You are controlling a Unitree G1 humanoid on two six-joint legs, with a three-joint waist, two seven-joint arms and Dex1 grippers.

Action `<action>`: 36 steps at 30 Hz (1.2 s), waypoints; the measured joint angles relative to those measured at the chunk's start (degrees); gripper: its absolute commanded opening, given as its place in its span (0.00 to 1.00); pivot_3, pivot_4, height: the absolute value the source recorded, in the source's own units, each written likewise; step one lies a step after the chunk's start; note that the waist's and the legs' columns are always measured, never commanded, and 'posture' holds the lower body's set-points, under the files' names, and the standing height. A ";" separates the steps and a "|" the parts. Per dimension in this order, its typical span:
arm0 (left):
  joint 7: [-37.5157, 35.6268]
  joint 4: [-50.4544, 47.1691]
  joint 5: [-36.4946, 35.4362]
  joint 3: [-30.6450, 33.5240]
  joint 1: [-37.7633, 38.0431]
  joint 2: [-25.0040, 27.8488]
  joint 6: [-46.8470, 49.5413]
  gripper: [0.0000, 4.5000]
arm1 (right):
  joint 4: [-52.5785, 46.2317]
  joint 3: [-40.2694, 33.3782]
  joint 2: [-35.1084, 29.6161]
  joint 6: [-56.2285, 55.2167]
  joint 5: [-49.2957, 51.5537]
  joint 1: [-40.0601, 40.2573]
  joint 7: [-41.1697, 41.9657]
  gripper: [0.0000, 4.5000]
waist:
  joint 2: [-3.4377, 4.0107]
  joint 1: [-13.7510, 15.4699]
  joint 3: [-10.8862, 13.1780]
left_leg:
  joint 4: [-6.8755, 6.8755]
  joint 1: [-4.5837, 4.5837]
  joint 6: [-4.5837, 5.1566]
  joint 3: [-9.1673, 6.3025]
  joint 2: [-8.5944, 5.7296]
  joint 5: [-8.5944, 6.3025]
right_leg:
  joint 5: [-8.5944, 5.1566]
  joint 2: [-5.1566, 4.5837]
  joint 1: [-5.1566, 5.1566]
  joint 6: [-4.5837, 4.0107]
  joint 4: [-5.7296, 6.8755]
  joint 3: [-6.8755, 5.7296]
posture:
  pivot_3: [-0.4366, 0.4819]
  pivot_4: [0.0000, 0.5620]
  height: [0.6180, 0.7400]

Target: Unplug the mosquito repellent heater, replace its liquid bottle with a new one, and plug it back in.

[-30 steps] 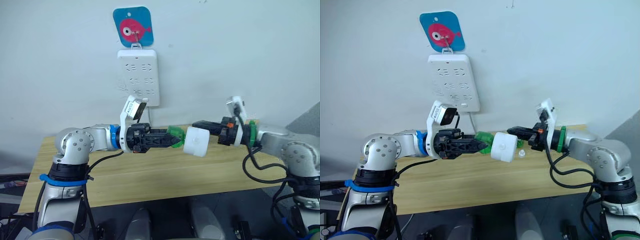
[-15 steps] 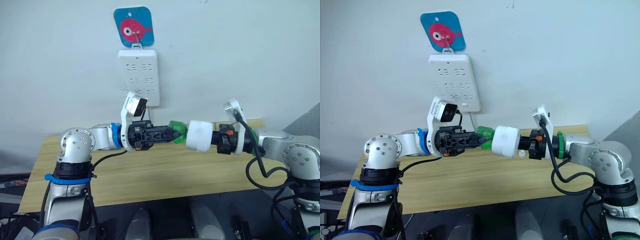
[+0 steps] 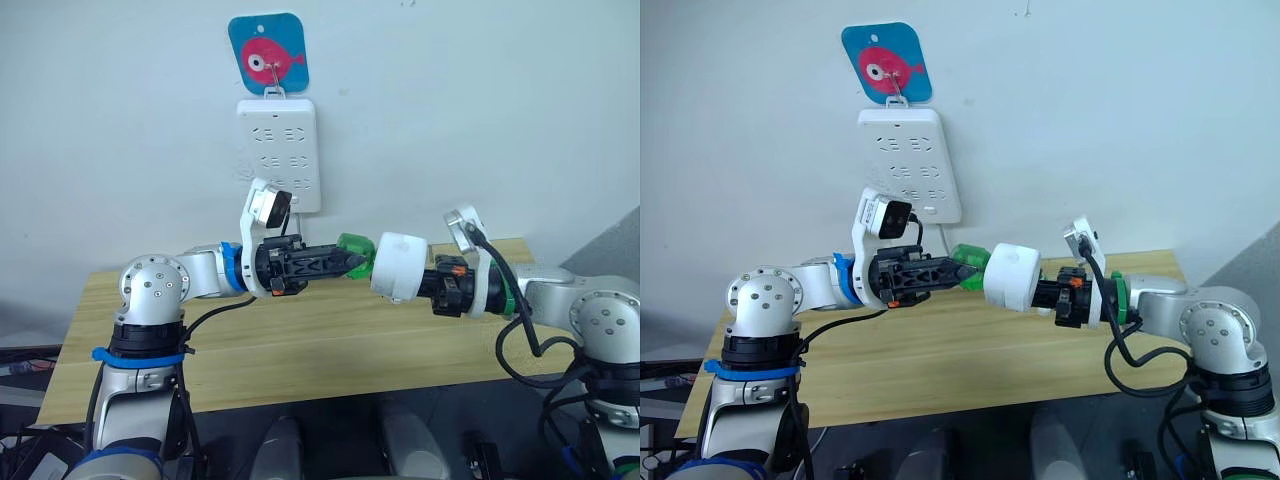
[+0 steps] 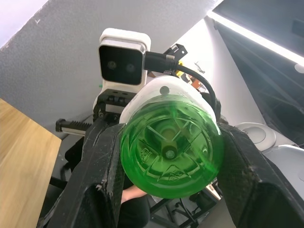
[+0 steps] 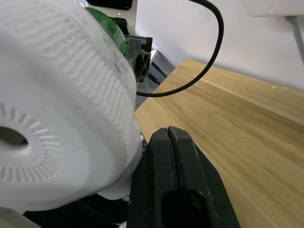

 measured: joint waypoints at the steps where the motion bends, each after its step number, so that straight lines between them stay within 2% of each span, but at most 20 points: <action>1: -0.01 -0.06 0.00 0.00 0.00 0.00 -0.26 0.52 | 0.00 -0.01 -0.03 0.03 0.59 0.00 -0.41 0.00 | 0.00 0.00 0.00 | 0.00 0.00 0.00 0.00 0.00 0.00 | 0.00 0.00 0.00 0.00 0.00 0.00 | 0.25 0.36 0.95; 6: 0.00 -0.08 0.10 0.01 0.00 0.05 -0.57 0.52 | -0.45 0.05 -0.16 -0.07 1.10 0.00 -1.75 0.00 | 0.00 0.00 0.00 | 0.00 0.00 0.00 0.00 0.00 0.00 | 0.00 0.00 0.00 0.00 0.00 0.00 | 0.25 0.37 0.95; 9: 0.72 -0.04 0.82 -0.08 0.02 0.18 -0.60 0.52 | -0.64 1.08 -0.54 -1.85 -2.88 0.00 -1.63 0.13 | 0.00 0.00 0.00 | 0.00 0.00 0.01 0.00 -0.01 0.00 | 0.00 0.01 0.00 0.00 0.00 0.00 | 0.25 0.37 0.95; 16: 1.52 0.32 2.62 -0.10 0.06 1.50 -1.03 0.52 | 2.83 5.60 -7.87 -14.78 -23.14 0.73 6.16 0.68 | 0.00 0.09 0.00 | 0.00 0.00 -0.01 0.01 -0.04 0.00 | 0.00 0.00 0.00 0.00 -0.02 0.00 | 0.25 0.36 0.95; 20: 0.17 -1.68 5.01 -0.57 1.19 3.55 -3.28 0.52 | 3.92 5.69 -11.66 -20.15 -29.14 2.81 11.96 0.99 | 0.00 0.07 0.00 | -0.02 0.01 -0.01 0.02 -0.01 0.01 | 0.00 0.01 -0.01 0.00 -0.02 0.01 | 0.25 0.36 0.95; 25: -2.79 -4.79 9.91 -3.63 3.63 4.89 -7.67 0.52 | 3.43 5.79 -17.78 -27.49 -36.66 4.88 19.13 1.00 | 0.00 0.16 0.00 | -0.01 0.01 -0.01 0.05 -0.02 0.00 | 0.00 0.00 0.00 0.00 -0.02 0.04 | 0.24 0.36 0.95; 31: -6.62 -5.86 21.64 -8.06 5.06 5.74 -20.18 0.52 | -0.47 5.17 -29.68 -36.12 -42.25 10.38 32.86 1.00 | 0.02 0.37 0.00 | 0.00 0.01 0.00 0.05 -0.02 0.00 | 0.00 -0.02 0.07 0.00 -0.09 0.02 | 0.22 0.36 0.95; 33: -8.03 -5.75 24.56 -9.23 5.16 5.64 -23.94 0.52 | -2.77 3.97 -30.41 -37.01 -41.99 10.98 35.23 1.00 | 0.01 0.24 0.01 | 0.01 0.02 0.00 0.06 -0.02 0.00 | 0.00 -0.01 0.08 0.00 -0.08 0.03 | 0.22 0.37 0.95; 36: -9.43 -5.56 27.09 -10.47 5.26 5.05 -27.44 0.52 | -5.86 3.26 -29.09 -36.71 -41.36 9.08 34.44 1.00 | 0.01 -0.09 0.01 | 0.01 0.07 0.01 0.08 0.02 -0.01 | 0.00 0.02 0.09 0.00 -0.04 0.04 | 0.22 0.37 0.95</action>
